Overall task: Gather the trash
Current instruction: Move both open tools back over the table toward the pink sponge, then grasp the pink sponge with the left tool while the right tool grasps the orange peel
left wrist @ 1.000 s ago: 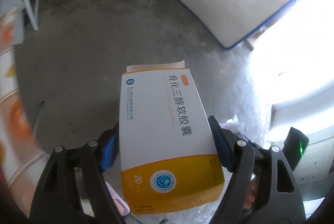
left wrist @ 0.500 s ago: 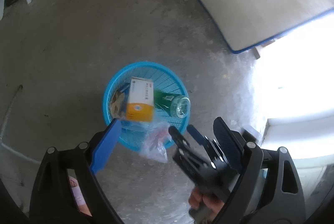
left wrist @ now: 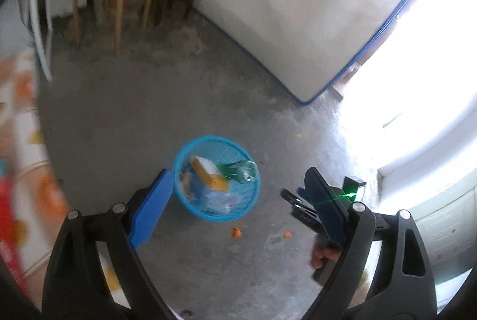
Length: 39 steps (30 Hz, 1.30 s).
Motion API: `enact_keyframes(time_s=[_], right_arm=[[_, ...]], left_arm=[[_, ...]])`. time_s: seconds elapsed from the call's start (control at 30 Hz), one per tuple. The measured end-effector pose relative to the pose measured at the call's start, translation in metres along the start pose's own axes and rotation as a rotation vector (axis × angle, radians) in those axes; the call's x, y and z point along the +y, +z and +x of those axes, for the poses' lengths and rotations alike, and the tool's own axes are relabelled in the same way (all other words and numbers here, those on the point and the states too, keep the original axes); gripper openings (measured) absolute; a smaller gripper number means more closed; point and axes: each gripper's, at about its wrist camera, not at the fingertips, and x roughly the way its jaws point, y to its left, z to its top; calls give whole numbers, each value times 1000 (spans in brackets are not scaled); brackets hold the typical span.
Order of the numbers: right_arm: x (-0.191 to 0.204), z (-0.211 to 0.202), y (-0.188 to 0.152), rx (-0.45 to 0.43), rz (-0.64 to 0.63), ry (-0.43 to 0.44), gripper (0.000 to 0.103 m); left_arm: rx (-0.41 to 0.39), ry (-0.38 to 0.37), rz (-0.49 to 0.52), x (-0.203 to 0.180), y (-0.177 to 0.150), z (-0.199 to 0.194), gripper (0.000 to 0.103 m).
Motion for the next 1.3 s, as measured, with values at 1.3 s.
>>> enact_keyframes(time_s=[1.3], right_arm=[[421, -122, -127, 150, -903, 655, 82]], left_arm=[[-45, 626, -279, 289, -202, -223, 90]])
